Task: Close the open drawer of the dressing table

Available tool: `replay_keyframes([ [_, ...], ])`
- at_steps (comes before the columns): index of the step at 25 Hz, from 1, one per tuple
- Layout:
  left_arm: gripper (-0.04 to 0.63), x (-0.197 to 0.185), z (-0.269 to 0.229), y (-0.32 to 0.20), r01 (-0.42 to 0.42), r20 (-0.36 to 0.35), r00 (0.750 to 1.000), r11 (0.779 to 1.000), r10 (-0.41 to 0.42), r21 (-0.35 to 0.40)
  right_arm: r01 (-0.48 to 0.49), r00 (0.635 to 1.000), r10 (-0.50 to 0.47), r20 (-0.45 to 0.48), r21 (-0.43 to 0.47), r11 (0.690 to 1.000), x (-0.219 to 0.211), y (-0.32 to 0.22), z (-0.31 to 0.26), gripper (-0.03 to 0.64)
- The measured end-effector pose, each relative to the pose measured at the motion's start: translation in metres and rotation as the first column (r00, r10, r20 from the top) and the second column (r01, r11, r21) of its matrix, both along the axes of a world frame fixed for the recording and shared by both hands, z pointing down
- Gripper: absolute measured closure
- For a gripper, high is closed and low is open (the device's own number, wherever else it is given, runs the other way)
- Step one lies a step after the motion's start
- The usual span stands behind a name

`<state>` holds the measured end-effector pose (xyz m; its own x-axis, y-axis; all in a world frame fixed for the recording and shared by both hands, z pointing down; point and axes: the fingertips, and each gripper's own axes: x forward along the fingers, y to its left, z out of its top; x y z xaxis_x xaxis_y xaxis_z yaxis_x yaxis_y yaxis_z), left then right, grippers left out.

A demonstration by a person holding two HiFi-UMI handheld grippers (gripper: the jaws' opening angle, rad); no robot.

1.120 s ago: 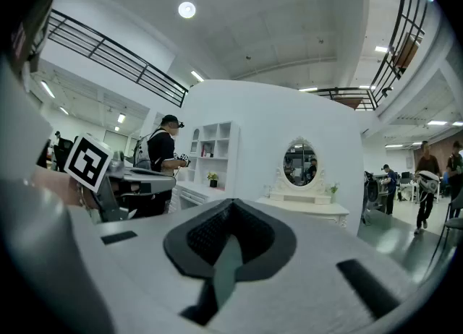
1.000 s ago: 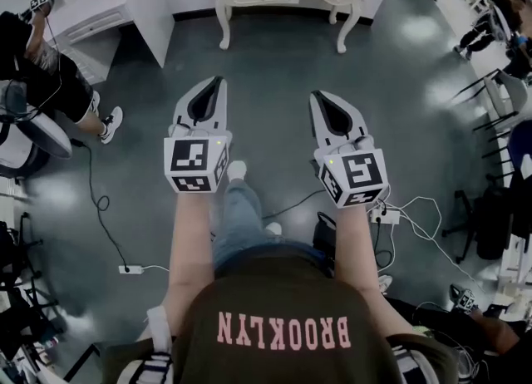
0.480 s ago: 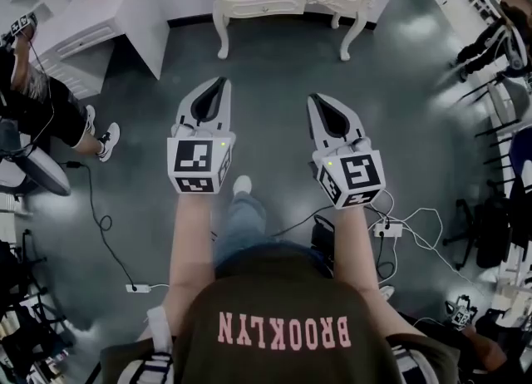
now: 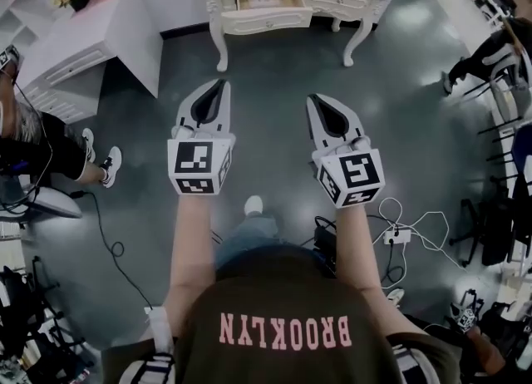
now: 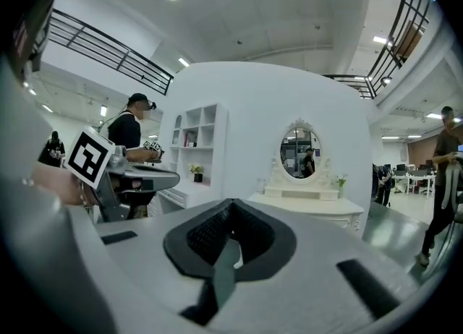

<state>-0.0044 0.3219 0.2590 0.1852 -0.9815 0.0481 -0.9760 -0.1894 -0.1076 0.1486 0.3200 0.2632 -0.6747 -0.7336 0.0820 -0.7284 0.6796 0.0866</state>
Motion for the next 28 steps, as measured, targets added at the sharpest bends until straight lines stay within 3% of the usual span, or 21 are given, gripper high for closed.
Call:
replay_keyframes([
  [14, 0.589, -0.058, 0.005, -0.073, -0.026, -0.023, 0.999, 1.000, 0.026, -0.002, -0.044, 0.999, 0.044, -0.007, -0.018, 0.999, -0.057, -0.076, 0.005, 0.620],
  [28, 0.589, -0.074, 0.000, -0.140, -0.014, -0.013, 1.000, 1.000, 0.014, 0.015, -0.052, 0.998, 0.052, 0.019, -0.002, 0.999, -0.066, -0.148, 0.001, 0.620],
])
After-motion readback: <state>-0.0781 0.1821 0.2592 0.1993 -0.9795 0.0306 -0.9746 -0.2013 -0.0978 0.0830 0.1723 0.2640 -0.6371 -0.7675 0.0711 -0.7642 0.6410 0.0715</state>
